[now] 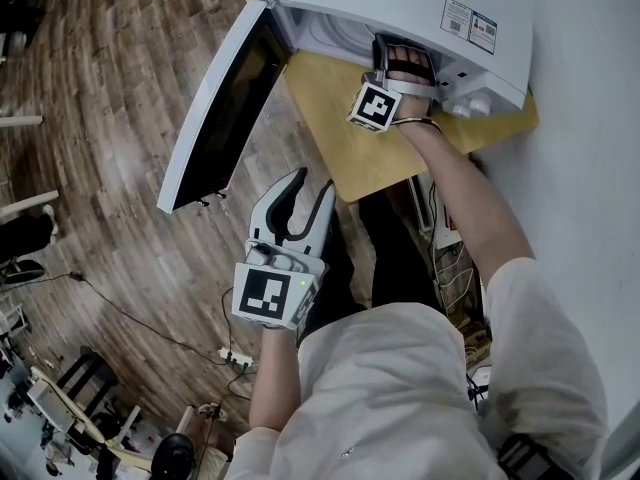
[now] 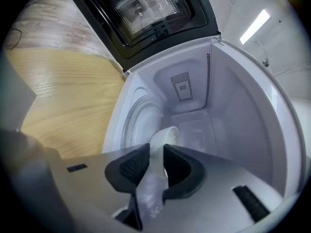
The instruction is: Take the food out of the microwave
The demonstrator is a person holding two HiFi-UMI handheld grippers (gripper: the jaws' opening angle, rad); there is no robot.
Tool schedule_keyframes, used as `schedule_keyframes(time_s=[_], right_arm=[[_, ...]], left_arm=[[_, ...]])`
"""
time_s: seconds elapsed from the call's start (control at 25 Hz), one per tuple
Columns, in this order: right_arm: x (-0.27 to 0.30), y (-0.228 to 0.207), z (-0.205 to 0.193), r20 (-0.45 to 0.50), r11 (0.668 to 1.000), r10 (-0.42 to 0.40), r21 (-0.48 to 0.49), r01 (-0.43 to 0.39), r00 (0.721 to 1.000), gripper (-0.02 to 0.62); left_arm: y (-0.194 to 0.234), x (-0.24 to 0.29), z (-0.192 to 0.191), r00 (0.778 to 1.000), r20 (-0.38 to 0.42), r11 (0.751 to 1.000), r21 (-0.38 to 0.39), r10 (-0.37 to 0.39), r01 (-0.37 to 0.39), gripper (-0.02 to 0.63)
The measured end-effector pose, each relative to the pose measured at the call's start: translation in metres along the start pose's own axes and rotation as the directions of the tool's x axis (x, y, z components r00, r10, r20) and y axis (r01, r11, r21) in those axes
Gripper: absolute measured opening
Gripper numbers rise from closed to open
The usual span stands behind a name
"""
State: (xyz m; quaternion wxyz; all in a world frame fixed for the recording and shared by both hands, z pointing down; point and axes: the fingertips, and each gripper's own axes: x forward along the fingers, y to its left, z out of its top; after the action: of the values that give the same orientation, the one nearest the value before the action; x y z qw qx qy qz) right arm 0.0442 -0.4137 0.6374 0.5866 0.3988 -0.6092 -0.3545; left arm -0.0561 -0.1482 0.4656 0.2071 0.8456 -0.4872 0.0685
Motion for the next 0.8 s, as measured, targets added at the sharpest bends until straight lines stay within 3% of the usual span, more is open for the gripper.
schedule_keyframes(time_s=[0.8], right_arm=[[-0.047,-0.006,0.006,0.033,0.999,0.039,-0.008,-0.039,0.999,0.063]], left_arm=[[-0.011,-0.023,0.008,0.998,0.026,0.998,0.033,-0.049,0.048,0.126]])
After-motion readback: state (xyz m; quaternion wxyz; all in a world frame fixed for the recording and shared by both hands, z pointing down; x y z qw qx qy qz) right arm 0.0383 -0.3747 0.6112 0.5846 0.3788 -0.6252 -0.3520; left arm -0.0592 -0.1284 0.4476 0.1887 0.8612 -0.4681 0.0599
